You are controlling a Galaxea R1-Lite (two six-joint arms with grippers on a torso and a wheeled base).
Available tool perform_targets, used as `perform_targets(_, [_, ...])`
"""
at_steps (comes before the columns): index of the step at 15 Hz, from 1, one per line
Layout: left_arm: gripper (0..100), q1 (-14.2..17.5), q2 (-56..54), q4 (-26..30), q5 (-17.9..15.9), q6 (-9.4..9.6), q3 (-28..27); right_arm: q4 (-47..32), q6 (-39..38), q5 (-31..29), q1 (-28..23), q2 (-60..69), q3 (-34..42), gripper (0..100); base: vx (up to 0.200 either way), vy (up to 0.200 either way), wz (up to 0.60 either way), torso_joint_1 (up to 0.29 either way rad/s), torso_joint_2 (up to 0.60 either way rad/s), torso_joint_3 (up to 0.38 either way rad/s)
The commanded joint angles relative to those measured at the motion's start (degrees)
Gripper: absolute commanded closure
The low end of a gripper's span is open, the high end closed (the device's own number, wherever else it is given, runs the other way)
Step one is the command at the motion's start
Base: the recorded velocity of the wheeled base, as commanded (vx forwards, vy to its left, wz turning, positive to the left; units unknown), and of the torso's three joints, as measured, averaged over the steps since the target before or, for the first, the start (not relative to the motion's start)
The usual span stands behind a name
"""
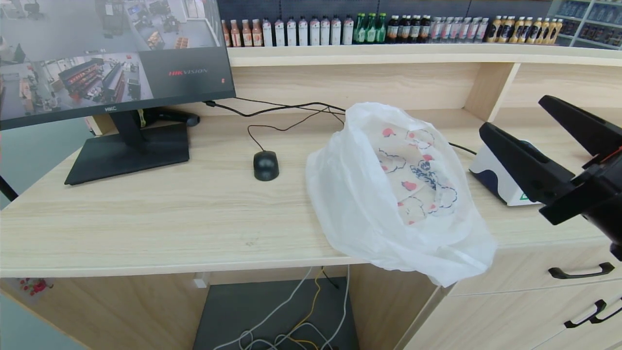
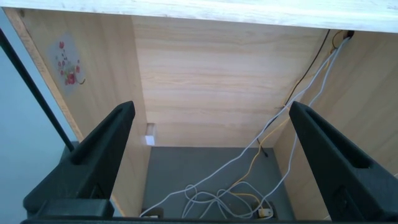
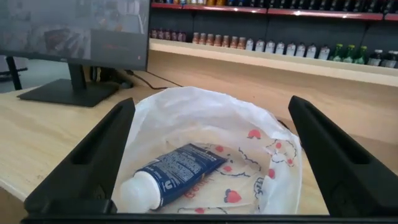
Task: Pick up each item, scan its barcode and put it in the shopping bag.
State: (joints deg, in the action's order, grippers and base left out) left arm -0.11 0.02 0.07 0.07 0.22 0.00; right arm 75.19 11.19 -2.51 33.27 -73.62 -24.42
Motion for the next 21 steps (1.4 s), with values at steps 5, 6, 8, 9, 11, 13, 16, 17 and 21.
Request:
perform_targets(5, [0, 0.02, -0.02, 0.01, 0.01, -0.31, 0.00, 3.21, -0.03, 0.31, -5.06, -2.93, 1.74, 0, -0.080, 0.000, 0.00, 0.001, 0.00, 0.001])
perform_targets(6, [0, 0.02, -0.02, 0.01, 0.01, -0.04, 0.00, 3.38, -0.03, 0.40, -5.06, -3.02, 2.80, 0, -0.200, 0.000, 0.00, 0.002, -0.01, -0.002])
perform_targets(8, [0, 0.02, -0.02, 0.01, 0.01, -0.04, 0.00, 4.09, -0.29, 0.84, -4.88, -3.02, 5.35, 0, 0.000, 0.000, 0.00, 0.000, 0.00, 0.000])
perform_targets(9, [0, 0.02, -0.02, 0.01, 0.01, 0.31, 0.00, 4.44, -0.47, 1.19, -4.97, -3.02, 6.49, 0, 0.000, 0.000, 0.00, 0.000, 0.00, 0.000])
perform_targets(11, [0, 0.02, -0.02, 0.01, 0.01, 0.22, 0.00, 4.70, -0.82, 1.11, -5.76, -3.02, 8.69, 0, 0.000, -0.100, 0.00, -0.018, -0.01, 0.009])
perform_targets(13, [0, 0.02, -0.02, 0.01, 0.01, 0.13, 0.00, 4.79, -0.91, 1.11, -6.90, -3.02, 8.95, 0, 0.000, -0.200, 0.00, 0.002, 0.00, 0.002])
perform_targets(16, [0, 0.02, -0.02, 0.01, 0.01, -0.48, 0.00, 5.32, -1.87, 1.19, -7.52, -3.02, 10.53, 0, 0.000, -0.200, 0.00, 0.003, 0.00, 0.004])
perform_targets(17, [0, 0.02, -0.02, 0.01, 0.01, -0.48, 0.00, 5.40, -1.96, 1.19, -7.52, -3.02, 10.79, 0, 0.000, -0.200, 0.00, 0.017, 0.01, -0.002])
perform_targets(21, [0, 0.11, -0.02, -0.07, 0.01, -0.48, 0.00, 5.40, -1.87, 1.11, -7.52, -4.43, 9.30, 0, 0.000, -0.200, 0.00, 0.002, 0.00, 0.005])
